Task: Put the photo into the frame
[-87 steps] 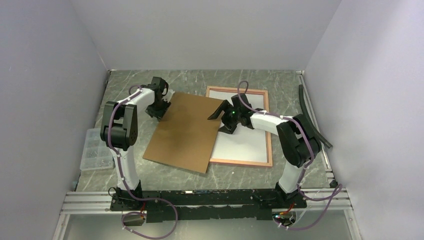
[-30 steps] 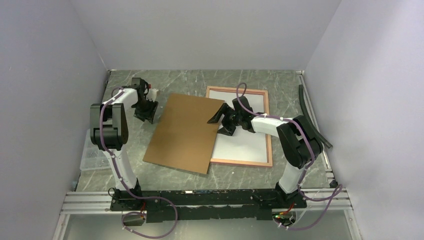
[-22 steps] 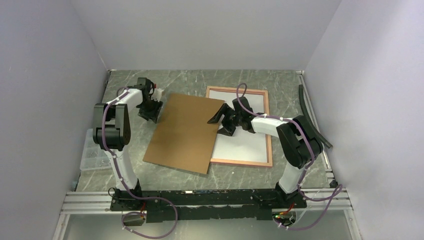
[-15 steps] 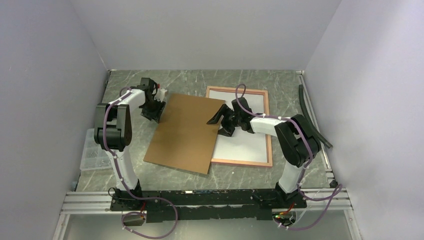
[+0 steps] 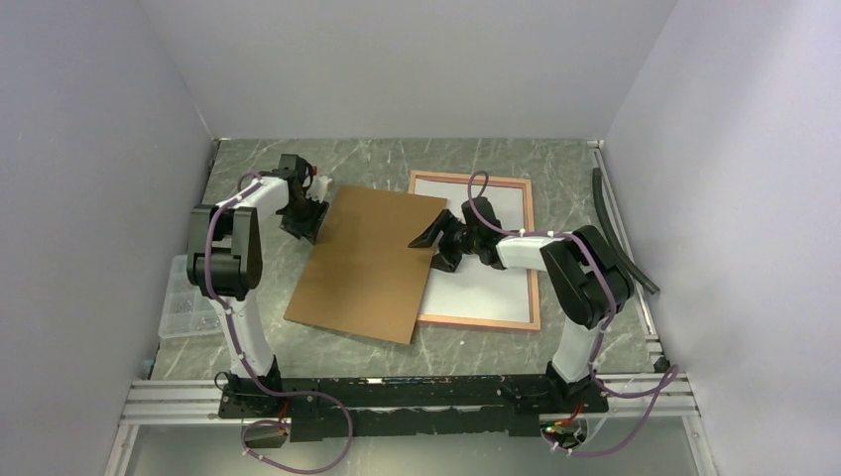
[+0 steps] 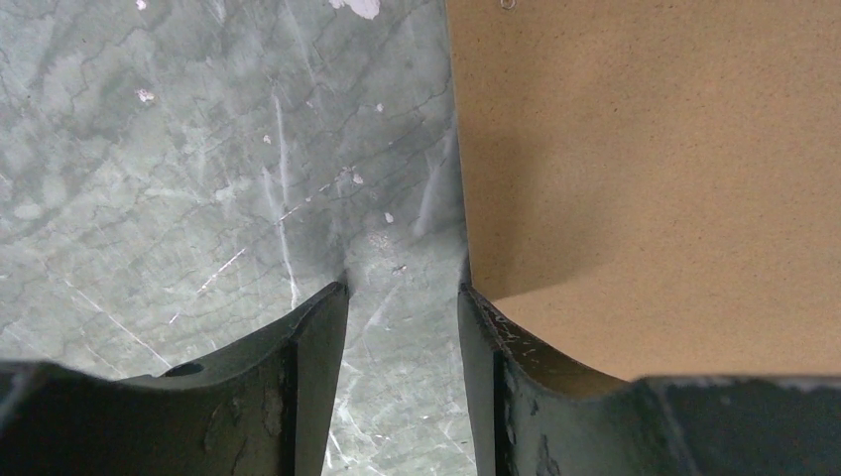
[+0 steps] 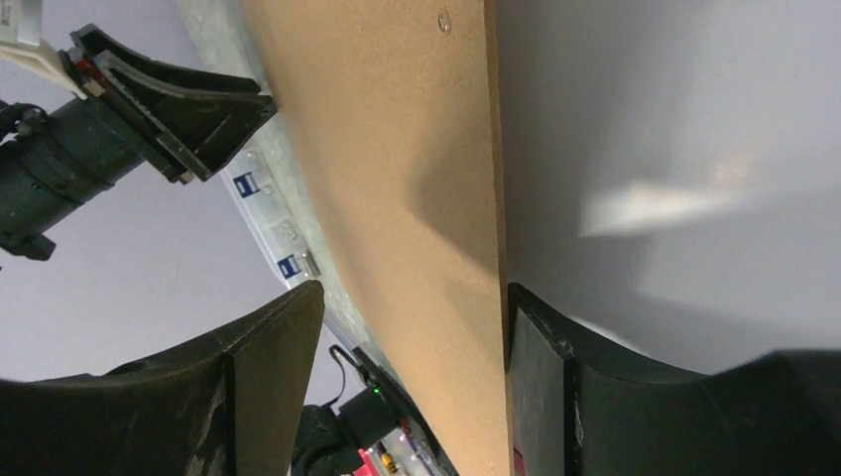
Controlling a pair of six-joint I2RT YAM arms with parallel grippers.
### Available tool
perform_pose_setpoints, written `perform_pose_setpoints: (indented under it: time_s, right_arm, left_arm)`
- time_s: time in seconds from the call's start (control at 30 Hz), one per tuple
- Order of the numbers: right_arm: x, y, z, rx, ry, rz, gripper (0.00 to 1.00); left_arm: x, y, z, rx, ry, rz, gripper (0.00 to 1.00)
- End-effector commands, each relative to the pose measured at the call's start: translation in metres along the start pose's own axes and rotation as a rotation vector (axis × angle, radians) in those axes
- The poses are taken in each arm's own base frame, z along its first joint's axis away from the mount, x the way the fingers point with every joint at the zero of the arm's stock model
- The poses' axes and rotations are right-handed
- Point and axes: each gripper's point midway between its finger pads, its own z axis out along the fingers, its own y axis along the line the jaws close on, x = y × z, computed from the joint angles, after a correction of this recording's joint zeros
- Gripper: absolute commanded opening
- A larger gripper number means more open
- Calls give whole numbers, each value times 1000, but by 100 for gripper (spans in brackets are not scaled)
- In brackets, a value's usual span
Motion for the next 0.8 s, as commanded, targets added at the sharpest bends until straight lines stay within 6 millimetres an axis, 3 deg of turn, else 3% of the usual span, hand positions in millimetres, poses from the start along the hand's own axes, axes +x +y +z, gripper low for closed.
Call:
perform_pose_setpoints:
  time_s: [0.0,0.1,0.2,0.33,0.47,0.6,0.7,0.77]
  right_arm:
    - [9,90,-21,-279,10,-112,68]
    - [17,104,-23,-309,28,-138,67]
    - [21,105,-20,-301,35,-148,65]
    - [22,94,-14,-260,41,-126,53]
    - [19,95,-19,-232,23,-129,32]
    - [12,113,-31,-232,-11,-155,13]
    - [5,131,-42,-257,-33,-140,7]
    - [-2,146,-50,-273,-44,-116,0]
  left_arm:
    - [22,-46,17,141,82,7,51]
    - [19,-58,14,199,74,3,51]
    - [20,-69,14,245,80,3,51]
    - [20,-72,10,249,71,20,51]
    - [11,-67,-7,224,41,39,58]
    - [-17,-56,-54,170,-71,95,80]
    - [-35,-58,-110,158,-207,179,92]
    - [-36,-66,-145,180,-280,271,94]
